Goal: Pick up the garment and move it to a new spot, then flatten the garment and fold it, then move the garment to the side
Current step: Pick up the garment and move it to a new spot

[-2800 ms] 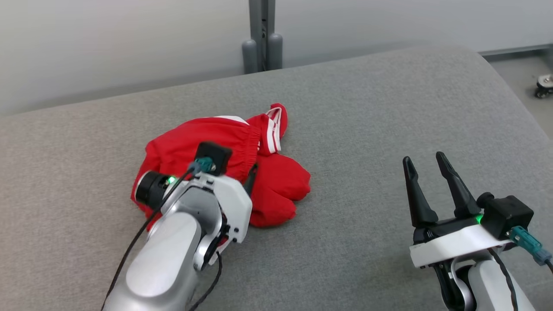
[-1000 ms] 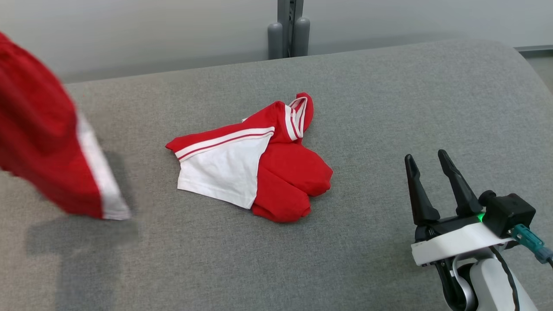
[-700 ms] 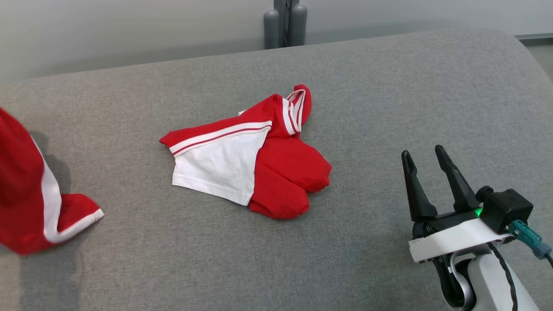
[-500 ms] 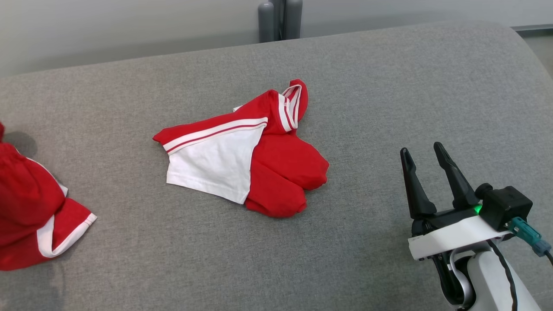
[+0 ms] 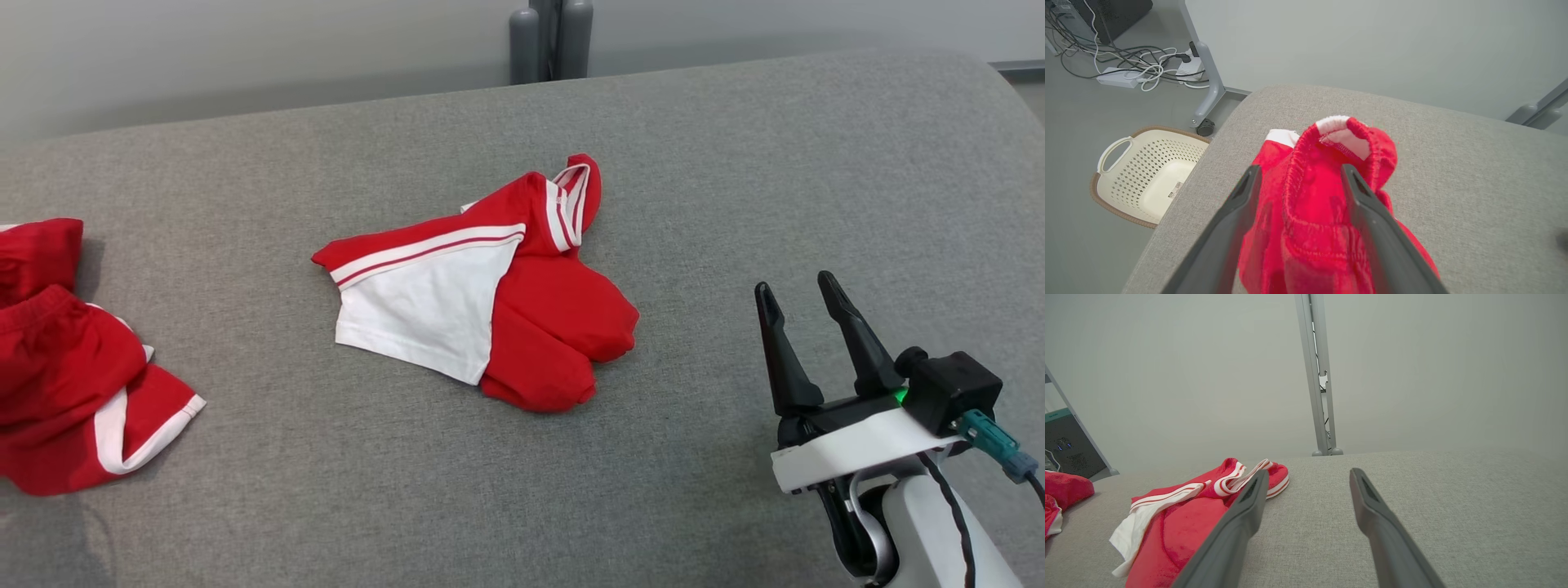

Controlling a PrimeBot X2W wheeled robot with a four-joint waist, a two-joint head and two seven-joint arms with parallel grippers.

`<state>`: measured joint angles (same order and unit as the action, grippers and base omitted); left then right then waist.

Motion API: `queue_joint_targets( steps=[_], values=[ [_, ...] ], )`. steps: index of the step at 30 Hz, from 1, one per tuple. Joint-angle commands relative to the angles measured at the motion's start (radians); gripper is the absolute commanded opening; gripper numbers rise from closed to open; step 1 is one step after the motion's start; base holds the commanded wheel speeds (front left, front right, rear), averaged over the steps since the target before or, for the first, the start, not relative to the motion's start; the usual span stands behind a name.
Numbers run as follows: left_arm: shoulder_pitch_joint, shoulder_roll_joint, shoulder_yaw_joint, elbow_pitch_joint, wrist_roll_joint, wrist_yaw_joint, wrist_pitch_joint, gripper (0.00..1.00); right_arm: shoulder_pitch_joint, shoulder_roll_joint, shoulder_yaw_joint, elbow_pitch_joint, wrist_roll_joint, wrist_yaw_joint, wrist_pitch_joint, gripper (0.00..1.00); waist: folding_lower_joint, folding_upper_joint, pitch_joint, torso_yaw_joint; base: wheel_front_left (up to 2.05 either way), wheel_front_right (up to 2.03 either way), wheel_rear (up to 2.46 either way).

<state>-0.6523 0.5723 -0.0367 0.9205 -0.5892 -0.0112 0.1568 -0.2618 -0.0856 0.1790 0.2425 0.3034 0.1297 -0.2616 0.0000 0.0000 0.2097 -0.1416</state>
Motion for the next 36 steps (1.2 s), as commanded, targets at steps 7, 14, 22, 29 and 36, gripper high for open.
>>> queue_joint_targets(
  steps=[7,14,22,29,36],
  values=[
    [-0.082,-0.007,-0.053,-0.023,0.037,-0.053,-0.063,1.00,0.016,-0.002,-0.005,0.004,0.001,0.002,-0.005,1.00,0.0000,0.0000,-0.043,0.044,0.00,0.00,0.00],
    [-0.063,-0.021,-0.080,-0.104,0.046,-0.065,-0.078,1.00,0.035,0.002,-0.014,0.005,0.004,0.002,-0.005,1.00,0.0000,0.0000,-0.085,0.064,0.00,0.00,0.00],
    [0.078,-0.080,-0.095,-0.320,0.042,-0.014,-0.116,1.00,0.062,0.008,-0.022,0.013,0.010,0.002,-0.005,1.00,0.0000,0.0000,-0.139,0.084,0.00,0.00,0.00],
    [0.268,-0.139,-0.095,-0.558,0.038,0.027,-0.227,1.00,0.071,0.005,-0.017,0.010,0.010,0.002,-0.005,1.00,0.0000,0.0000,-0.163,0.087,0.00,0.00,0.00],
    [0.427,-0.213,-0.119,-0.725,0.057,0.054,-0.356,1.00,0.064,-0.003,-0.017,0.005,0.010,0.002,-0.005,1.00,0.0000,0.0000,-0.162,0.083,0.00,0.00,0.00]
  ],
)
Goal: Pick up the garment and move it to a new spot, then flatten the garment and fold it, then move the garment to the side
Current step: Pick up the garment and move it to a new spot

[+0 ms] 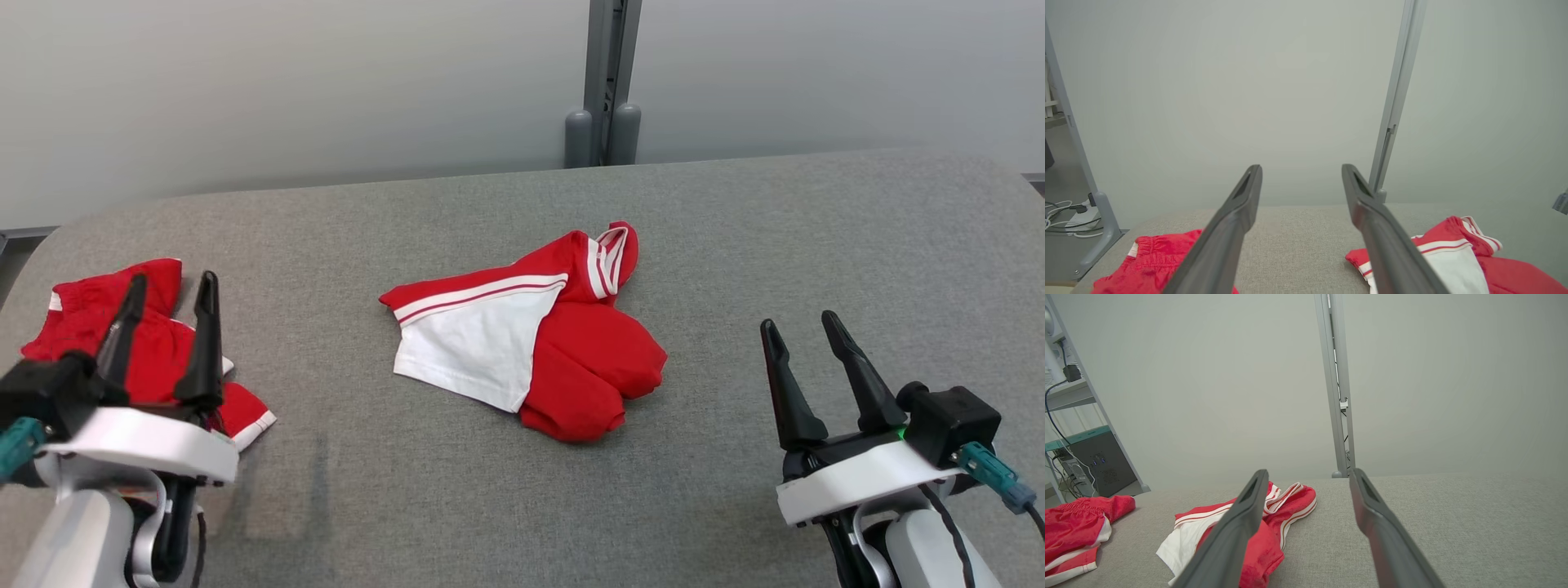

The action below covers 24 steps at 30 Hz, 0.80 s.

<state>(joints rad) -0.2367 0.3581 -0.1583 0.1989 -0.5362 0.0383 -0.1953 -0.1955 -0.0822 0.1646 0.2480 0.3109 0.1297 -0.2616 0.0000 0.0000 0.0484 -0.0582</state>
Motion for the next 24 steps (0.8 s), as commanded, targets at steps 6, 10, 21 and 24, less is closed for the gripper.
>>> queue_joint_targets(
  steps=[6,10,21,24],
  values=[
    [0.091,-0.046,0.005,-0.046,0.023,0.039,-0.050,1.00,0.013,-0.004,-0.005,0.005,0.001,0.002,-0.005,1.00,0.0000,0.0000,-0.007,-0.002,0.00,0.00,0.00],
    [0.130,-0.079,0.006,-0.055,0.044,0.056,-0.064,1.00,0.015,-0.004,-0.003,0.006,0.000,0.002,-0.005,1.00,0.0000,0.0000,-0.005,0.000,0.00,0.00,0.00],
    [0.199,-0.192,0.026,-0.076,0.128,0.051,-0.071,1.00,0.019,-0.014,-0.001,0.009,0.000,0.002,-0.005,1.00,0.0000,0.0000,0.005,0.010,0.00,0.00,0.00],
    [0.203,-0.219,0.029,-0.067,0.155,0.032,-0.071,1.00,0.019,-0.011,0.001,0.012,-0.003,0.002,-0.005,1.00,0.0000,0.0000,0.002,0.012,0.00,0.00,0.00]
  ],
)
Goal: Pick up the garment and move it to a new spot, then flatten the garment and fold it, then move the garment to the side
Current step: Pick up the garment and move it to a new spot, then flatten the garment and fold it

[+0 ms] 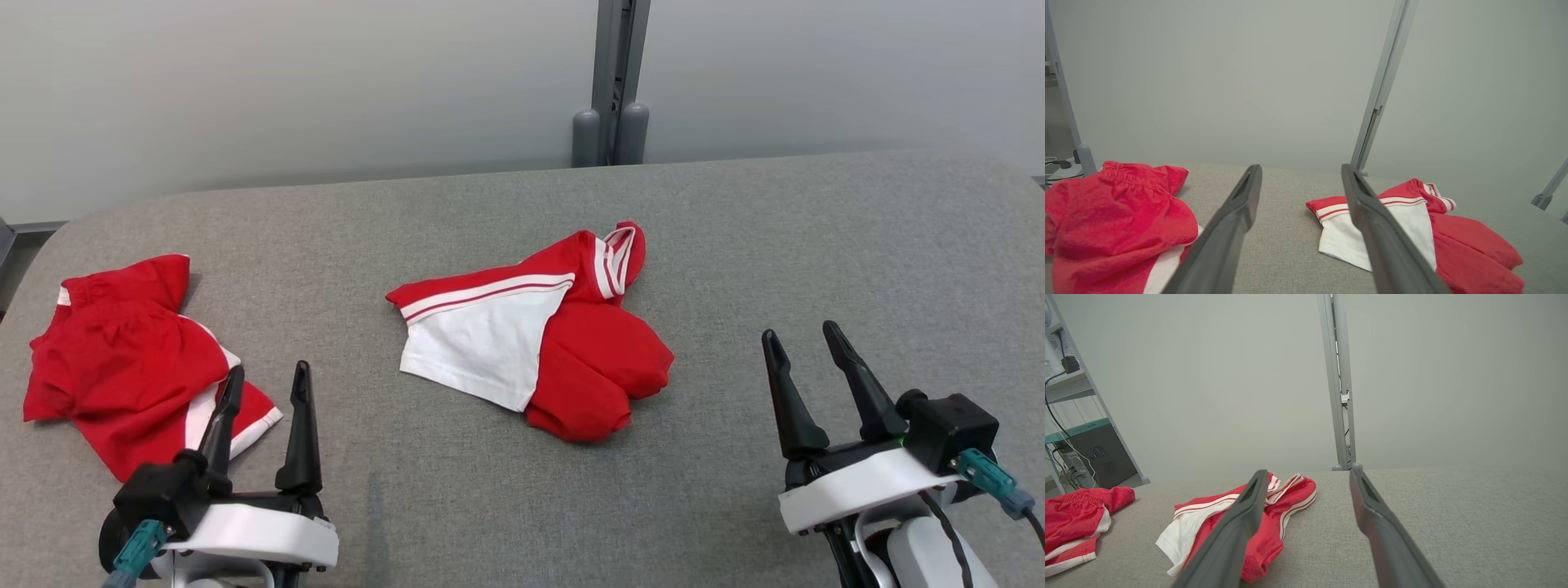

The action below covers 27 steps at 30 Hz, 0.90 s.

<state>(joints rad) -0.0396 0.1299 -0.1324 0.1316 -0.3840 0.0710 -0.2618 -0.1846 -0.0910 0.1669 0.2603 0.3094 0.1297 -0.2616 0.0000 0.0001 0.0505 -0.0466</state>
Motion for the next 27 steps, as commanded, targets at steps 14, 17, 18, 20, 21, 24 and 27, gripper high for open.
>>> queue_joint_targets(
  steps=[14,17,18,20,21,24,27],
  values=[
    [-0.005,-0.039,0.053,0.028,0.061,-0.058,-0.003,1.00,0.005,-0.002,0.006,0.006,0.003,0.002,-0.005,1.00,0.0000,-0.0001,-0.010,-0.006,0.00,0.00,0.00],
    [-0.008,-0.046,0.060,0.036,0.066,-0.068,-0.003,1.00,0.006,-0.001,0.007,0.005,0.003,0.002,-0.005,1.00,0.0000,-0.0001,-0.011,-0.005,0.00,0.00,0.00],
    [-0.009,-0.047,0.062,0.038,0.069,-0.070,-0.003,1.00,0.006,-0.001,0.008,0.005,0.002,0.002,-0.005,1.00,0.0000,-0.0001,-0.011,-0.004,0.00,0.00,0.00],
    [-0.011,-0.051,0.065,0.043,0.071,-0.075,-0.003,1.00,0.006,-0.001,0.011,0.006,0.003,0.002,-0.005,1.00,0.0000,-0.0001,-0.011,-0.002,0.00,0.00,0.00],
    [-0.011,-0.053,0.067,0.046,0.073,-0.079,-0.003,1.00,0.006,0.000,0.014,0.007,0.003,0.002,-0.005,1.00,0.0000,-0.0001,-0.012,-0.001,0.00,0.00,0.00],
    [-0.009,-0.057,0.071,0.052,0.076,-0.085,-0.003,1.00,0.001,0.001,0.026,0.009,0.003,0.002,-0.005,1.00,0.0000,-0.0001,-0.016,0.002,0.00,0.00,0.00],
    [-0.011,-0.061,0.071,0.057,0.077,-0.094,-0.004,1.00,-0.022,-0.003,0.055,0.011,0.009,0.002,-0.005,1.00,0.0000,-0.0001,-0.017,0.012,0.00,0.00,0.00]
  ],
)
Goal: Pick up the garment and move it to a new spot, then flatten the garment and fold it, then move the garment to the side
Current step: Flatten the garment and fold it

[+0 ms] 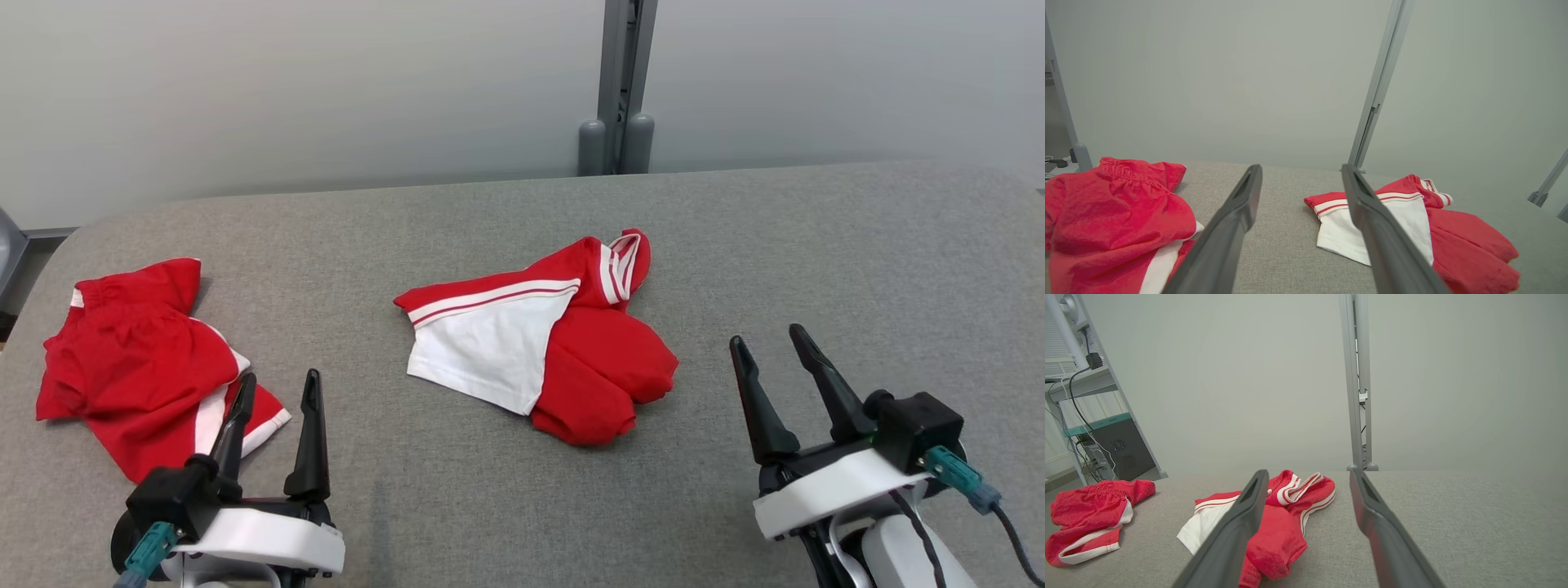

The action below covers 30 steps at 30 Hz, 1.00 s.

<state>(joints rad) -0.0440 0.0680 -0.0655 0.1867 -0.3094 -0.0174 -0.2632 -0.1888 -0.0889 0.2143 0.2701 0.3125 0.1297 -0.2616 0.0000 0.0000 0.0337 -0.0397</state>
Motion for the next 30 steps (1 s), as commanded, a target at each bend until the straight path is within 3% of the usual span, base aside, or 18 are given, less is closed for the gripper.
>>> queue_joint_targets(
  steps=[1,5,9,20,30],
  values=[
    [-0.008,0.000,0.004,0.004,0.003,-0.008,-0.002,1.00,-0.026,-0.008,0.023,0.009,0.010,0.002,-0.005,1.00,0.0000,0.0000,0.000,0.010,0.00,0.00,0.00],
    [-0.014,-0.004,0.003,0.015,0.004,-0.014,-0.002,1.00,-0.093,-0.026,0.108,0.065,0.045,0.002,0.001,1.00,0.0000,0.0000,0.001,0.038,0.00,0.00,0.00],
    [-0.013,-0.009,0.000,0.025,-0.001,-0.017,-0.002,1.00,-0.178,-0.034,0.173,0.147,0.084,0.002,0.084,1.00,0.0000,0.0000,-0.001,0.077,0.00,0.00,0.00],
    [-0.019,-0.016,-0.019,0.041,-0.020,-0.017,-0.002,1.00,-0.333,0.020,0.179,0.426,0.170,0.002,0.369,1.00,0.0000,0.0000,0.011,0.194,0.00,0.00,0.00],
    [-0.030,-0.016,-0.053,0.042,-0.053,0.000,-0.002,1.00,-0.424,0.036,0.135,0.577,0.254,0.001,0.455,1.00,0.0000,0.0000,0.042,0.276,0.00,0.00,0.00]
  ],
)
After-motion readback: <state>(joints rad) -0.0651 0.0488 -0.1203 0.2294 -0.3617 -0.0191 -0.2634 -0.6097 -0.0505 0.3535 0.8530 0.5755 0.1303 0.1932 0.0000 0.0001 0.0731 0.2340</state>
